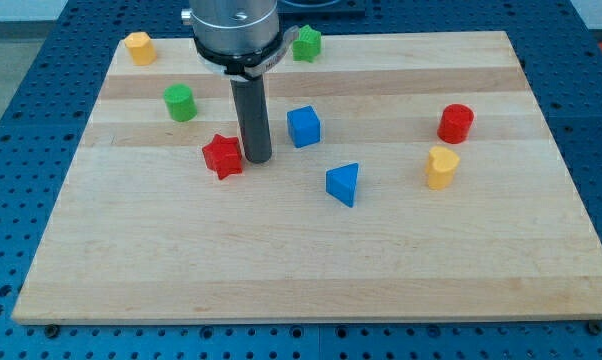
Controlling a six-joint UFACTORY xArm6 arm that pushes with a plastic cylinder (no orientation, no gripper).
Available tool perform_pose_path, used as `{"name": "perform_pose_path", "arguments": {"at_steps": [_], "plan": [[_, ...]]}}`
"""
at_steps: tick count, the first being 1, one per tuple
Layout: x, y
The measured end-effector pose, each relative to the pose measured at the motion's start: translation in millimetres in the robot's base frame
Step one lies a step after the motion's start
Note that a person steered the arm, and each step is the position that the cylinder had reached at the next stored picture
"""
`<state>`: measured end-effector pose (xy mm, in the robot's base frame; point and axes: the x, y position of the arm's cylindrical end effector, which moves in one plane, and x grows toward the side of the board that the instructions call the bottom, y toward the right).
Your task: Push the red star into the blue cube
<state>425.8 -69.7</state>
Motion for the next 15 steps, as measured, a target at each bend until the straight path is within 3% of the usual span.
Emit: {"name": "perform_pose_path", "arguments": {"at_steps": [6,9,11,15], "plan": [[0,-7],[46,6],[71,-29],[42,-65]]}}
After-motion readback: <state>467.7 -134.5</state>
